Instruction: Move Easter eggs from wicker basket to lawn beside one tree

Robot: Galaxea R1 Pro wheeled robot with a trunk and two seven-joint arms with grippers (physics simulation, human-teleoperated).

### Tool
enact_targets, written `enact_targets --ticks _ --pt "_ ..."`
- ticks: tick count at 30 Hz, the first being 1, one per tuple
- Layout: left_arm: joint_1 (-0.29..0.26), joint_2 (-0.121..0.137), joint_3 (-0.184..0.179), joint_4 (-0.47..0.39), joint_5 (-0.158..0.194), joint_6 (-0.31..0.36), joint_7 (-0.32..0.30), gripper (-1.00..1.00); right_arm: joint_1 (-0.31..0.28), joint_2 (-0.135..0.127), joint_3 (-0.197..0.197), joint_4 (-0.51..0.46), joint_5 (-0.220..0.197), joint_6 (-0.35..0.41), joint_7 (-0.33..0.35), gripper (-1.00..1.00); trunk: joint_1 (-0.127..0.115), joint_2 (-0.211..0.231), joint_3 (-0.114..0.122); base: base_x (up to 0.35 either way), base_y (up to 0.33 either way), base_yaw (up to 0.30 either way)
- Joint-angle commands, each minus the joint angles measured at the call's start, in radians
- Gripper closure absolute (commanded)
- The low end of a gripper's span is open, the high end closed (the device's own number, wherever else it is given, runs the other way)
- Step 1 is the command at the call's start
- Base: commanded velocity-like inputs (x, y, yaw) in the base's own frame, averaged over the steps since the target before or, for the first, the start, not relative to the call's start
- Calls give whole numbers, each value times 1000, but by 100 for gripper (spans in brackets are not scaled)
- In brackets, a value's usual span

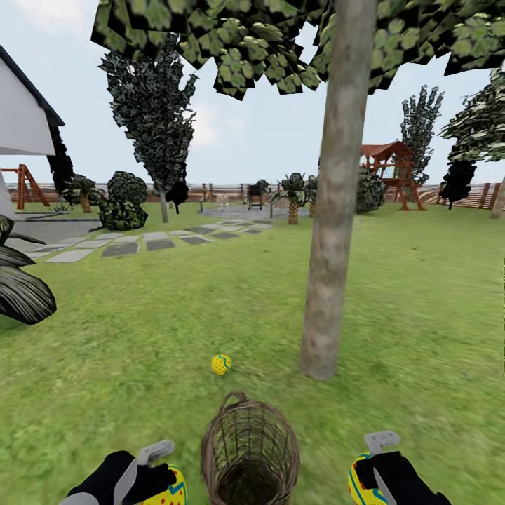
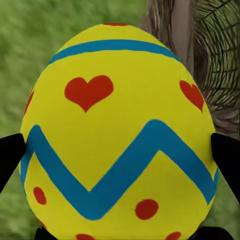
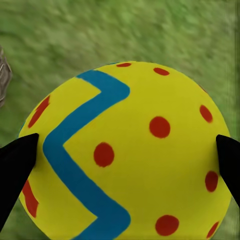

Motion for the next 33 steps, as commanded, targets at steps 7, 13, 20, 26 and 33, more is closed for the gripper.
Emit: enact_targets --ticks 7,13,20,26,33 --pt "-1 -2 6 1 -11 5 -5 100 -1 -1 2 3 8 7 -4 100 0 -1 -1 0 -318 10" --pt "-1 -2 9 0 -12 7 -2 100 -1 0 8 3 16 7 -7 100 0 -1 -1 -93 -282 246" --pt "-1 1 11 -2 -12 7 1 100 -1 0 7 4 15 7 -7 100 0 -1 -1 -314 -116 275" --pt "-1 -2 9 -1 -12 7 3 100 -1 0 7 5 14 7 -5 100 -4 6 2 -276 -178 238" --pt "-1 -3 9 -1 -12 7 4 100 -1 8 8 6 14 7 -5 100 -31 55 24 -23 -17 12"
